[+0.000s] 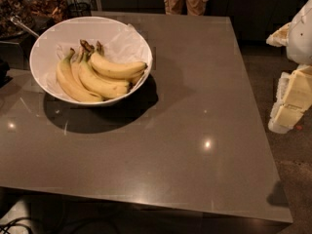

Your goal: Pick banana from white bowl

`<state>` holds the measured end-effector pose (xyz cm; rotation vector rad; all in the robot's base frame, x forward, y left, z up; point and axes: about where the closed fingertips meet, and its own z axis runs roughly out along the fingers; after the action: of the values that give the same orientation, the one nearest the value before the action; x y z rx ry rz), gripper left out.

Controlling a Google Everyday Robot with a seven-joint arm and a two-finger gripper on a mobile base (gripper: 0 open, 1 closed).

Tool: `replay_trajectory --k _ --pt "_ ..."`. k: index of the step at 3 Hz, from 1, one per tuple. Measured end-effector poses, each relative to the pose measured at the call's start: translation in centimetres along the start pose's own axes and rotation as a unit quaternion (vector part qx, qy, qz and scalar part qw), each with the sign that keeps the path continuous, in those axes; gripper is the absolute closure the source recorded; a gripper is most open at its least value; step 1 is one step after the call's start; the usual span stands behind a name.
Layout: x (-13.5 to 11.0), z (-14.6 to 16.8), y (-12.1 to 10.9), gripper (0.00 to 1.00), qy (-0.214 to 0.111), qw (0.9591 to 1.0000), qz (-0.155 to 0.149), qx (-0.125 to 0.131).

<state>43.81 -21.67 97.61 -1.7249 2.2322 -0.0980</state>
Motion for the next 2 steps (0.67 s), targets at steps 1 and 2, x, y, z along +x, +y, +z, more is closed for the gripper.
replay_trajectory --k 1,2 --pt "-0.4 -0.3 -0.3 0.0 0.002 1.0 0.002 0.005" --pt "-2.2 -0.8 -1.7 0.0 -0.007 0.9999 0.012 -0.01"
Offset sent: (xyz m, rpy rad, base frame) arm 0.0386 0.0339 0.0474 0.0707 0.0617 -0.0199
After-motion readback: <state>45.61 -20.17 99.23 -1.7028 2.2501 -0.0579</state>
